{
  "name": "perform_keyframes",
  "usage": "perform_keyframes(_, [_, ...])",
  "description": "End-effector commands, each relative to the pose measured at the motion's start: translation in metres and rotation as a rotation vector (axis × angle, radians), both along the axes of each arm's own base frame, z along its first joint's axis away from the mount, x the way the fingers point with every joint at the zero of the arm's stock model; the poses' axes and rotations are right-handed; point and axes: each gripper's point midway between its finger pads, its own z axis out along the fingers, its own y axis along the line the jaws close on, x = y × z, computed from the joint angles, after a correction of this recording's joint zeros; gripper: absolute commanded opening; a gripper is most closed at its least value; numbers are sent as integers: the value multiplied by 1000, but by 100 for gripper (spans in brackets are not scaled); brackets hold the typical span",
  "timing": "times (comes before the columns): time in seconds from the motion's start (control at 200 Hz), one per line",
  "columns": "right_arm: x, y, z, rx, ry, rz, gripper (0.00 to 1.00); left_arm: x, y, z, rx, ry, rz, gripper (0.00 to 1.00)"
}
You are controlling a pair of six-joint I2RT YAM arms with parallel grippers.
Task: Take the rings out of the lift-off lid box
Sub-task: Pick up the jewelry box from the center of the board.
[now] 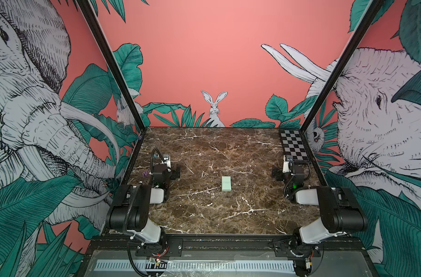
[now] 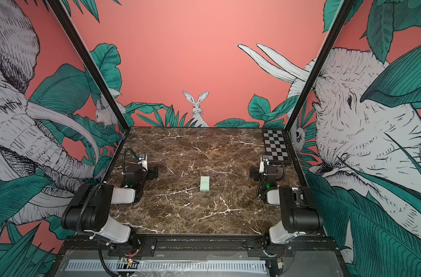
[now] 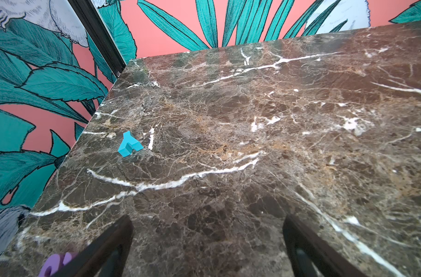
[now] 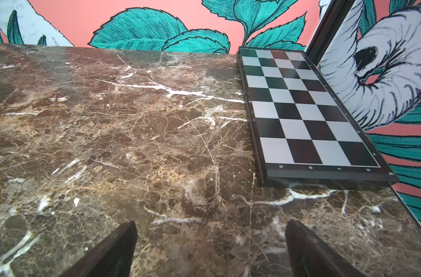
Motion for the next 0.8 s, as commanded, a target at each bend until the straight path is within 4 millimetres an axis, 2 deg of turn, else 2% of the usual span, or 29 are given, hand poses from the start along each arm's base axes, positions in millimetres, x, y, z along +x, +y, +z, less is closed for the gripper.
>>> perform_keyframes(0.0, [8,-3,13,-4,-54,-9,99,7,2,13,11,-47,5,100])
perform_keyframes(0.49, [7,-5,16,-2,-64,-22,99,7,2,14,10,-49,4,99])
perform_keyframes(0.59, [3,-7,36,-6,-70,-32,99,9,9,23,12,-53,48,100])
perform_keyframes(0.675, [0,-6,54,-5,-61,-30,99,10,16,31,17,16,95,99])
perform_keyframes(0.795, [2,0,88,50,-37,-14,99,17,32,55,50,99,187,99])
